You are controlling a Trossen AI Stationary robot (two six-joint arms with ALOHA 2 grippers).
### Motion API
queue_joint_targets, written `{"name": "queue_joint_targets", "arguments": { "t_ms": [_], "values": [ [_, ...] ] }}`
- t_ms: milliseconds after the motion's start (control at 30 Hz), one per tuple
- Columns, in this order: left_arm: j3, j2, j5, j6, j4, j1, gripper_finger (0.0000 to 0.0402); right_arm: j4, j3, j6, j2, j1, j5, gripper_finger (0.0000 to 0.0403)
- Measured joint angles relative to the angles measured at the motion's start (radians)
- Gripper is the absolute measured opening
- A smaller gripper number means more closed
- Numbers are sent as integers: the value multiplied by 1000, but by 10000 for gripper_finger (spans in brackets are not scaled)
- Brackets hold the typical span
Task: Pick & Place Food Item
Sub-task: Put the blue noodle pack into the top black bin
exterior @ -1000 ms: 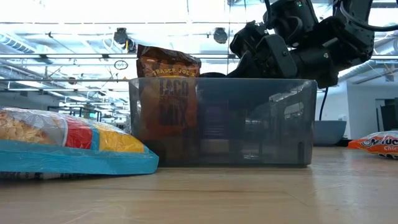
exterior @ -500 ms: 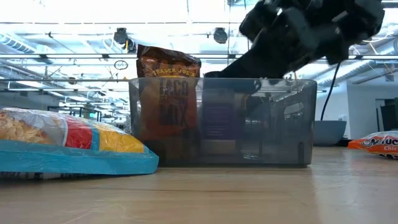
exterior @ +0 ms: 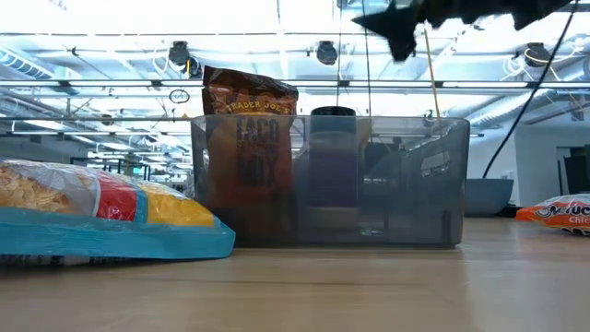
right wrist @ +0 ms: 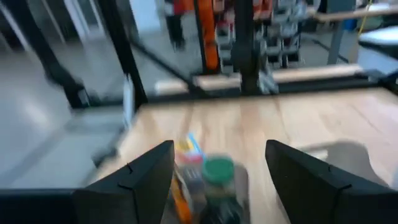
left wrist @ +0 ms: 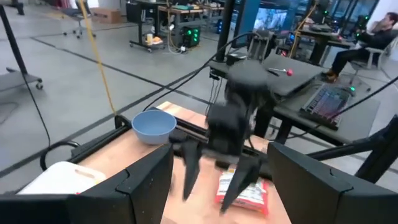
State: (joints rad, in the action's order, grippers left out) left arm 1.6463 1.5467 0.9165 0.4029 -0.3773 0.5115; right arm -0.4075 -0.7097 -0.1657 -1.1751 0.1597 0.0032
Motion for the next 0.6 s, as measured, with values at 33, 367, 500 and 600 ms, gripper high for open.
{"name": "queue_joint_targets", "arguments": {
  "t_ms": [33,367,500,600],
  "values": [
    [0,0,0,-16,5,-4,266,-8,0,-30,29,-3,0,249],
    [0,1,-1,-44,41,-125,266,-210,-1,-211,167,-3,0,249],
    [0,1,-29,44,38,-173,266,-266,-1,-264,167,-3,0,249],
    [0,1,-150,109,37,-204,266,-263,-1,-300,166,-4,-4,249]
  ]
}}
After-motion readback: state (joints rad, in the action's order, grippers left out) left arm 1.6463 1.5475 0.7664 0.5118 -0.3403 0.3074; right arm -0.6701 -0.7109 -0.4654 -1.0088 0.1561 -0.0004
